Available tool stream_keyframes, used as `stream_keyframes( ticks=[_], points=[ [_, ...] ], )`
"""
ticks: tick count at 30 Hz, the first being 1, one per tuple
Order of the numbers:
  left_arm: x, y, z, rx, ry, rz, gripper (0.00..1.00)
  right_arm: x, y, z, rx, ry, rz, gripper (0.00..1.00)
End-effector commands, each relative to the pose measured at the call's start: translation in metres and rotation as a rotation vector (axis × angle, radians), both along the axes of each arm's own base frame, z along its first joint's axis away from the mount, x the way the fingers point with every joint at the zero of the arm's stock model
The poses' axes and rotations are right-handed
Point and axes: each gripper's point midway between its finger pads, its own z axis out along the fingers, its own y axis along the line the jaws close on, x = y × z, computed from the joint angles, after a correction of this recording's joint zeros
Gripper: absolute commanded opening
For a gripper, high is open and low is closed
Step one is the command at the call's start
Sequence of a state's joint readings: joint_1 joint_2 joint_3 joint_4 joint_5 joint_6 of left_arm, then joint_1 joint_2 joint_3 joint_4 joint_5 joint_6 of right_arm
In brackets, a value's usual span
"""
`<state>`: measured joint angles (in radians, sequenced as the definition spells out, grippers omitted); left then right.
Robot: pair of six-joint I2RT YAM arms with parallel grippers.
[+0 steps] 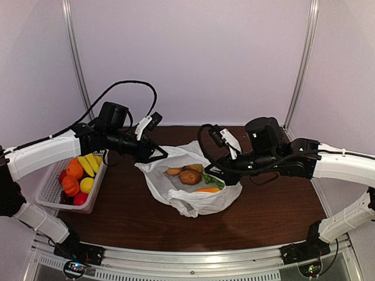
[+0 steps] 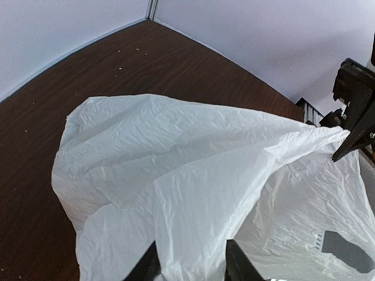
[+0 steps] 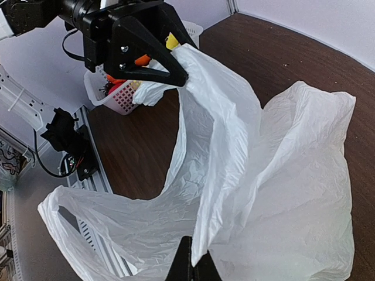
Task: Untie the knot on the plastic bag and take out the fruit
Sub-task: Adjust the bag opening for the takeout bag.
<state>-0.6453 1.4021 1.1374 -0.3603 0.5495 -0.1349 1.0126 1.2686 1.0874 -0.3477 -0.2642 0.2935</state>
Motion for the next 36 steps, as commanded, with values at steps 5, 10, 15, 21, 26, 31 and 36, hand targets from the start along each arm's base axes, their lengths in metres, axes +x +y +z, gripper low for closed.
stream_keyframes(
  ticks=[5, 10, 15, 21, 26, 31, 36],
  points=[
    [-0.003, 0.000, 0.021, -0.049, -0.046, 0.002, 0.00, 0.031, -0.016, 0.014, -0.040, -0.083, -0.186, 0.00],
    [-0.005, 0.003, 0.042, -0.102, -0.050, 0.033, 0.00, 0.056, -0.030, 0.029, -0.043, -0.121, -0.300, 0.00],
    [-0.011, 0.007, 0.066, -0.175, -0.060, 0.067, 0.00, 0.088, -0.037, 0.051, -0.025, -0.164, -0.367, 0.00],
    [-0.025, 0.009, 0.080, -0.245, -0.045, 0.103, 0.00, 0.117, -0.020, 0.075, -0.037, -0.219, -0.352, 0.00],
    [-0.027, 0.023, 0.055, -0.251, -0.003, 0.196, 0.00, 0.124, -0.007, 0.074, -0.036, -0.211, -0.336, 0.00],
    [-0.033, 0.033, 0.031, -0.260, 0.040, 0.245, 0.00, 0.114, -0.014, 0.088, -0.016, -0.200, -0.339, 0.51],
    [-0.037, 0.041, 0.028, -0.275, 0.043, 0.270, 0.00, 0.081, -0.020, 0.119, 0.033, -0.218, -0.304, 0.68]
  ],
)
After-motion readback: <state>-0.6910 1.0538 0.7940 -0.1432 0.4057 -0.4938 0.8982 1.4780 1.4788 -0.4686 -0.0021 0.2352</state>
